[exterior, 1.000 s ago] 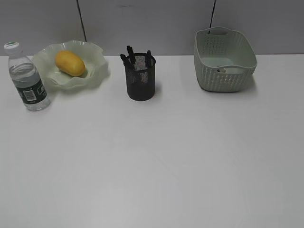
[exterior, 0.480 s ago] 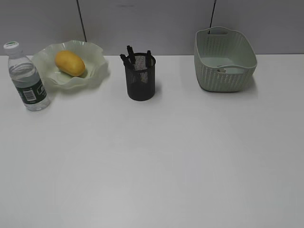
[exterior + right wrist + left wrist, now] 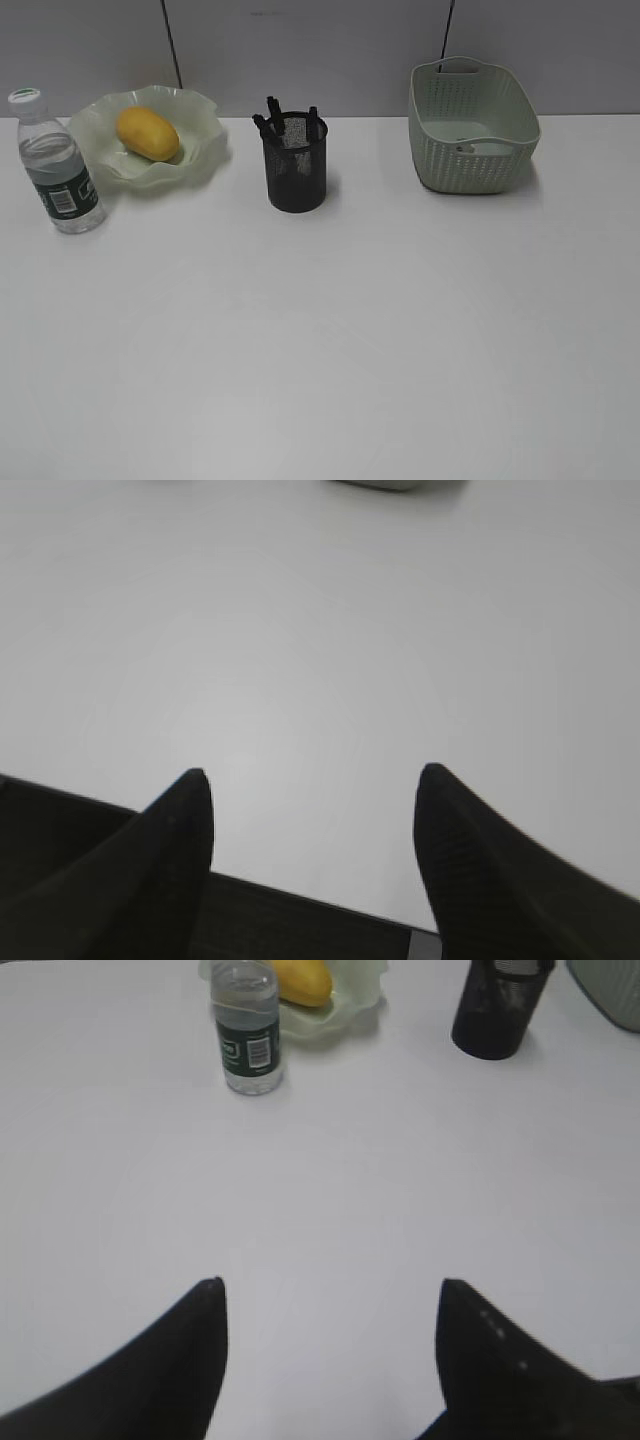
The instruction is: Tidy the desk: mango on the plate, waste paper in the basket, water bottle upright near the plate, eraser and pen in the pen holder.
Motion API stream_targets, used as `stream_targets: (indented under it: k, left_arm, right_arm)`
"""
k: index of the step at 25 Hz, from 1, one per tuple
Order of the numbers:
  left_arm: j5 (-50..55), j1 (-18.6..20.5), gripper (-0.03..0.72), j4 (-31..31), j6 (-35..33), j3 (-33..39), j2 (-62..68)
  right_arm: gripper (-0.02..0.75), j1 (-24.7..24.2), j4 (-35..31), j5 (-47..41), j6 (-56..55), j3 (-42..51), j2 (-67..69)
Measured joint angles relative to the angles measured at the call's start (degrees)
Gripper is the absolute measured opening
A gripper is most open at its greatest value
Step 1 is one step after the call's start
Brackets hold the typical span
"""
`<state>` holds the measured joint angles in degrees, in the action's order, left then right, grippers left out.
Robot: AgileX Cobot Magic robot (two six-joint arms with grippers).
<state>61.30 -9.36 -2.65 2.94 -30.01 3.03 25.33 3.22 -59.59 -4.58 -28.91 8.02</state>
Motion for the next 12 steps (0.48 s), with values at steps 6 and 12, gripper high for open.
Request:
stream_targets:
  k: [6,12]
  left_arm:
    - [-0.1,8.3,0.499,0.0,0.0,0.0,-0.3]
    - [-0.1,13.1,0.499,-0.1,0.0,0.1,-3.4]
  right_arm:
    - [0.502,-12.9,0.0,0.0,0.0,0.0,-1.5]
    - [0.502,-20.2,-0.1,0.0,0.0,0.0,-7.2]
